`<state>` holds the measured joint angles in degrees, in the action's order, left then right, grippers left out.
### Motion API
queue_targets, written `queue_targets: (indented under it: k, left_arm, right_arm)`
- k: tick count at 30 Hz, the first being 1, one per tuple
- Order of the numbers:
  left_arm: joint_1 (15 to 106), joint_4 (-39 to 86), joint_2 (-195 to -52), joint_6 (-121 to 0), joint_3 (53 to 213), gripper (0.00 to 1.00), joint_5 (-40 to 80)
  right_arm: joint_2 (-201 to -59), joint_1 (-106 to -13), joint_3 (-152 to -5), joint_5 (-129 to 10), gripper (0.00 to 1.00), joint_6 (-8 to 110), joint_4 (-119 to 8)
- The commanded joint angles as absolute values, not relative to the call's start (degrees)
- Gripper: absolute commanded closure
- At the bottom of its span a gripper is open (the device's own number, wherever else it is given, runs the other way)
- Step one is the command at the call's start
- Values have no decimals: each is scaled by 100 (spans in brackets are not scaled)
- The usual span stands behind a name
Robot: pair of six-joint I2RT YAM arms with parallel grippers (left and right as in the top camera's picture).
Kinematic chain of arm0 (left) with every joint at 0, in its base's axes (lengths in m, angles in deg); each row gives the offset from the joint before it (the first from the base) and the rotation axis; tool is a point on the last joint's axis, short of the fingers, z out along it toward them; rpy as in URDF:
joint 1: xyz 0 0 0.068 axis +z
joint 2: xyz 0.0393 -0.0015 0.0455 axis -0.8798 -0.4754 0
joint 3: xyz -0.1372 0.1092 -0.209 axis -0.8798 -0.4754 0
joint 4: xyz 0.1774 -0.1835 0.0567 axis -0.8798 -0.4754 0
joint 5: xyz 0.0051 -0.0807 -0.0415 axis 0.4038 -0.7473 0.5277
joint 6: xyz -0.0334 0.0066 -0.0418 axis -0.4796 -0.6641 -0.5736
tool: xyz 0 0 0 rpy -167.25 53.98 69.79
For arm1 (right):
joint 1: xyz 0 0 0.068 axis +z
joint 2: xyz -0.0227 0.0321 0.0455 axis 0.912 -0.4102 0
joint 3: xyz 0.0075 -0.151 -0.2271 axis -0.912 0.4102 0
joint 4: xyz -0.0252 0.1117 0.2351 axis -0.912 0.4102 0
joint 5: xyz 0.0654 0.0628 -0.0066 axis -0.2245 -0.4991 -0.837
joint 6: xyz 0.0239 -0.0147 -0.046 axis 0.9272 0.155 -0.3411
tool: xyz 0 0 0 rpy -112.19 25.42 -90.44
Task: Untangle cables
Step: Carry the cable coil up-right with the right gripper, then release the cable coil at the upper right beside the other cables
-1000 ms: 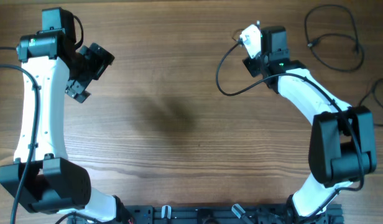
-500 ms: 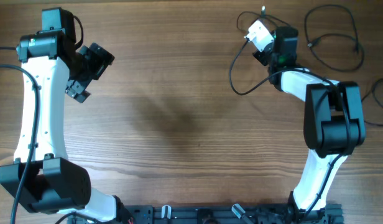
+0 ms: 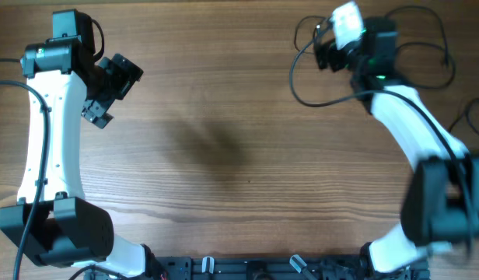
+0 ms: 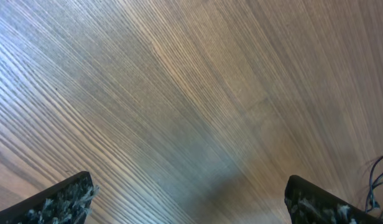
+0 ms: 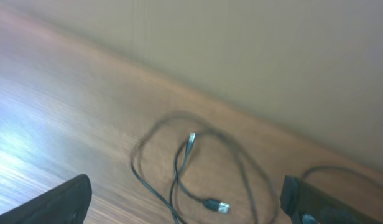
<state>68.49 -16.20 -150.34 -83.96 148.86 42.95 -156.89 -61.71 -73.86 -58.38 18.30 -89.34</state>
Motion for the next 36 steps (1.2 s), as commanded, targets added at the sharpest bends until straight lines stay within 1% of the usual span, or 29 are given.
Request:
queue_targets:
  k: [1, 3, 4, 6, 10, 15, 18, 19, 22, 24, 25, 28, 29, 32, 36]
  left_arm:
    - [6860, -1617, -15004, -8451, 14954, 0, 4244]
    - [6860, -1617, -15004, -8451, 14954, 0, 4244]
    - [6860, -1617, -15004, -8453, 14954, 0, 4244]
    - [6860, -1617, -15004, -8453, 14954, 0, 4244]
    - [6860, -1617, -15004, -8451, 14954, 0, 4244]
    - [6860, -1617, -15004, -8451, 14954, 0, 4244]
    - [6860, -1617, -15004, -8451, 14954, 0, 4244]
    - [6860, -1617, -15004, -8453, 14954, 0, 4244]
    - [6860, -1617, -15004, -8453, 14954, 0, 4244]
    - [6860, -1617, -15004, -8453, 14954, 0, 4244]
    - [6860, -1617, -15004, -8453, 14954, 0, 4244]
    - [6860, -1617, -15004, -8451, 14954, 0, 4244]
    - [6860, -1617, -15004, -8453, 14954, 0, 4244]
    - [6860, -1617, -15004, -8453, 14954, 0, 4244]
    - [6860, -1617, -15004, -8451, 14954, 0, 4244]
  right_arm:
    - [-14225, -6151, -7445, -5814, 0, 3135, -8186]
    - [-13486, -6151, -7442, -5250, 0, 3611, -7526]
    - [-12977, -6151, -7442, -4723, 0, 3945, -7037]
    - [-12275, -6151, -7442, -4216, 0, 4136, -6340]
    - [-10872, -6151, -7423, -4094, 0, 4197, -4816]
    - [-9335, -6151, -7029, -4120, 0, 4343, -3627]
    - [-8347, -6151, -6612, -4448, 0, 4365, -3498]
    - [-7816, -6151, -6382, -4651, 0, 4367, -3614]
    - [-7147, -6151, -6004, -4887, 0, 4424, -3892]
    - [-6837, -6151, -5724, -4898, 0, 4693, -3937]
    - [-6785, -6151, -5630, -4898, 0, 4850, -3905]
    - [-6776, -6151, -5408, -4883, 0, 5934, -3712]
    - [-6776, -6151, -5342, -4852, 0, 6120, -3686]
    - [-6776, -6151, -5318, -4760, 0, 6186, -3673]
    - [-6776, -6151, -5303, -4583, 0, 6109, -3953]
